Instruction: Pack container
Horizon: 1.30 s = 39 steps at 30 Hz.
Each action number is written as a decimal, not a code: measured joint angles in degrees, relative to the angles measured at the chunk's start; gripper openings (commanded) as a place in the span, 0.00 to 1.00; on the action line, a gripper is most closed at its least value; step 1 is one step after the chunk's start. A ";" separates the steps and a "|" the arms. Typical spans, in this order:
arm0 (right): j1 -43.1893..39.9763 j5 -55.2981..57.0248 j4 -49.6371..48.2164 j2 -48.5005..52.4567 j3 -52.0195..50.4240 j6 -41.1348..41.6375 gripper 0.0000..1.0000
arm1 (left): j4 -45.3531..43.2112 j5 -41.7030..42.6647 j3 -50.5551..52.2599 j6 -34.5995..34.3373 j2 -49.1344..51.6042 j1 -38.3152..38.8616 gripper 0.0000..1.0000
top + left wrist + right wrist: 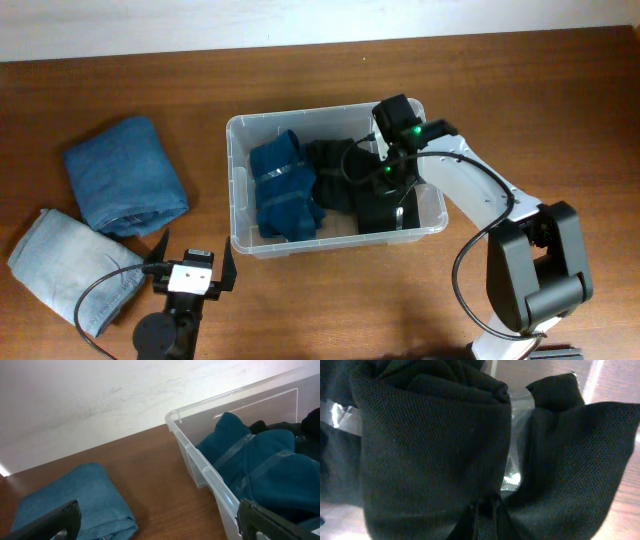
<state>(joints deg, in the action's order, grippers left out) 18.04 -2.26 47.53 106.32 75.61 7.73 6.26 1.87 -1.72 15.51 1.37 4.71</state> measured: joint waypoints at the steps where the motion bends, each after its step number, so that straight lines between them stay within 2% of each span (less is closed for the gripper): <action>1: 0.00 -0.07 -0.39 -0.02 -0.22 -0.02 0.05 | 0.00 0.00 0.00 0.00 0.00 0.00 0.99; 4: 0.00 -0.48 -0.22 -0.31 -0.04 -0.04 0.06 | 0.00 0.00 0.00 0.00 0.00 0.00 1.00; 7: 0.00 -1.68 3.69 -0.28 4.50 -0.39 0.06 | 0.02 0.00 0.00 0.00 0.00 0.00 0.99; 13: -0.63 -1.49 16.70 -0.59 29.66 -0.92 0.06 | 0.02 0.00 0.02 0.00 -0.04 0.00 0.99; 16: -3.30 -0.59 22.73 -1.29 37.70 -1.16 0.11 | 0.00 0.02 0.02 0.00 -0.04 0.00 0.99; 20: -11.52 0.26 27.80 -1.73 41.62 -1.44 0.15 | 0.00 0.00 0.02 0.00 -0.04 0.00 0.99; 21: -14.12 0.46 28.44 -1.73 41.62 -1.46 0.20 | 0.00 0.00 0.02 0.00 -0.04 0.00 0.99; 24: -20.63 1.14 29.68 -1.68 41.59 -1.49 0.56 | 0.00 0.00 0.02 0.00 -0.04 0.00 0.99; 26: -24.63 1.38 30.03 -1.70 41.62 -1.55 0.68 | 0.00 0.00 0.02 0.00 -0.04 0.00 0.99; 27: -26.40 1.36 30.10 -1.70 41.62 -1.40 0.78 | 0.00 0.00 0.02 0.00 -0.04 0.00 0.99; 30: -30.51 1.46 30.12 -1.70 41.62 -1.70 0.98 | 0.00 0.00 0.02 0.00 -0.04 0.00 0.99; 39: -34.88 1.38 30.18 -1.70 41.62 -1.70 0.99 | 0.00 0.00 0.02 0.02 -0.04 0.00 0.99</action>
<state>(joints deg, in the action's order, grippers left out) -16.84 -0.89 77.71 104.62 117.23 6.02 6.26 1.87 -1.69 15.53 1.32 4.71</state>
